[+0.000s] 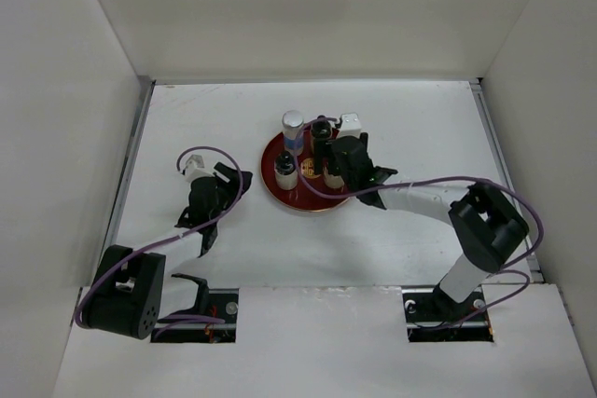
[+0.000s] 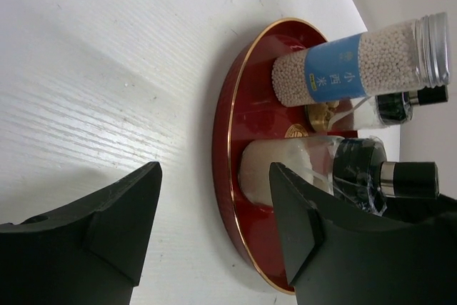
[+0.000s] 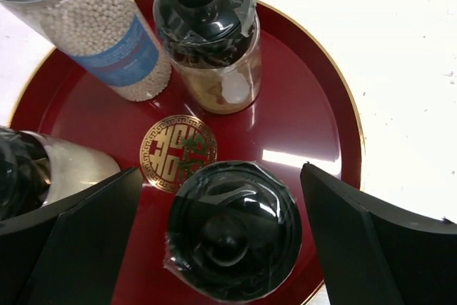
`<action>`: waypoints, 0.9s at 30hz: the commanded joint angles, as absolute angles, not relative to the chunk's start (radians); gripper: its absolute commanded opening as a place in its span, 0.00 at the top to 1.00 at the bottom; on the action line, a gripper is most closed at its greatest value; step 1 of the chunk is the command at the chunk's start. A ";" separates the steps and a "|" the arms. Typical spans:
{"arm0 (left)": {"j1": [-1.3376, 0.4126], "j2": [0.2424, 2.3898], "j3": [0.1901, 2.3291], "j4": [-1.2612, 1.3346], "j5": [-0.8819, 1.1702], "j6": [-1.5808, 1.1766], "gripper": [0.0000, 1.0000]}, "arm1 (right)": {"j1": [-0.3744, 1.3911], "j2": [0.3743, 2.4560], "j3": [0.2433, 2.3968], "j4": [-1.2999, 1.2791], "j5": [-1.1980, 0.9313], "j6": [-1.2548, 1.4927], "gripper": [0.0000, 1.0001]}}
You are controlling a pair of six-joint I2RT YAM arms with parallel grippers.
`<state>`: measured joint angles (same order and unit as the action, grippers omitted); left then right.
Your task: Organize the condiment bottles
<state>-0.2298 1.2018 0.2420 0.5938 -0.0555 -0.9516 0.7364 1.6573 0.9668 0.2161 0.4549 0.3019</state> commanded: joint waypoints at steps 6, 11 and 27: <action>-0.209 1.206 0.244 0.638 -0.035 -0.966 0.40 | 0.725 1.355 0.810 0.408 0.618 0.328 0.00; -0.206 1.213 0.245 0.644 -0.032 -0.969 0.40 | 0.630 1.235 0.611 0.529 0.787 0.460 0.00; -0.220 1.210 0.247 0.666 -0.023 -0.963 0.40 | 0.312 1.279 0.471 0.586 0.566 0.664 0.00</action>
